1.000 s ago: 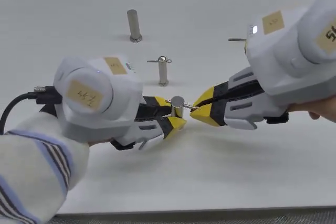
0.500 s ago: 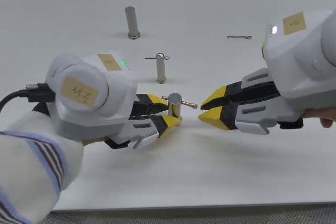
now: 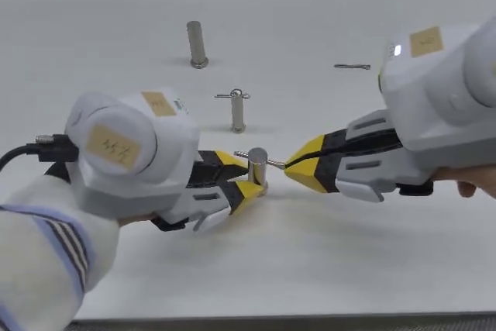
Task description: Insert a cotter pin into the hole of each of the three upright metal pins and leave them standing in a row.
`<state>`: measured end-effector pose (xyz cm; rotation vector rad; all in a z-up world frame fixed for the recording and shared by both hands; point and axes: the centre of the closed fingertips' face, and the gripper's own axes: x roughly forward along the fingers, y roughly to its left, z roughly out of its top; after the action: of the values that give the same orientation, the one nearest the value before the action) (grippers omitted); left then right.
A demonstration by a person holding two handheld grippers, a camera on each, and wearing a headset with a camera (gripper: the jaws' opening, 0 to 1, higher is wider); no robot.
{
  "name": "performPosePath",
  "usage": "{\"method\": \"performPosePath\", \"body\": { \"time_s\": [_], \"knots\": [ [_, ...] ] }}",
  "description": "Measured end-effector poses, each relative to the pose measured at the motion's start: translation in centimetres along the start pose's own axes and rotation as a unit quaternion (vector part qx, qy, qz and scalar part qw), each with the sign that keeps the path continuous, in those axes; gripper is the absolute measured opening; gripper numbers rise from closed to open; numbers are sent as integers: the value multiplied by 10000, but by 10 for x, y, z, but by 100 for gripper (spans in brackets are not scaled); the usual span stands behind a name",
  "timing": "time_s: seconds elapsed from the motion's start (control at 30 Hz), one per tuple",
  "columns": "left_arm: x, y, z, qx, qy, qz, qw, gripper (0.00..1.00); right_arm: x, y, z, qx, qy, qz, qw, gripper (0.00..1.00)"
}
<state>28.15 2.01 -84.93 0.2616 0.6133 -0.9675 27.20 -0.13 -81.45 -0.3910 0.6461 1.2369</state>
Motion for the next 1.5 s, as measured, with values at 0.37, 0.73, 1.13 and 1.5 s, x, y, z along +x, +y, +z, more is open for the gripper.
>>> {"method": "performPosePath", "body": {
  "time_s": [0.37,0.73,1.13,1.5],
  "knots": [
    [2,-3,-2,-207,41,-29,9998,14,8,1,5,127,111,103,9998,3],
    [2,-7,-5,-328,76,-153,9993,18,10,3,-2,256,248,125,9993,4],
    [-11,-9,-6,-315,-5,-297,9991,35,19,1,-2,243,87,24,9997,19],
    [-33,-7,15,-1461,-916,-434,9841,58,40,2,-6,364,-33,56,9993,25]
  ]
}}
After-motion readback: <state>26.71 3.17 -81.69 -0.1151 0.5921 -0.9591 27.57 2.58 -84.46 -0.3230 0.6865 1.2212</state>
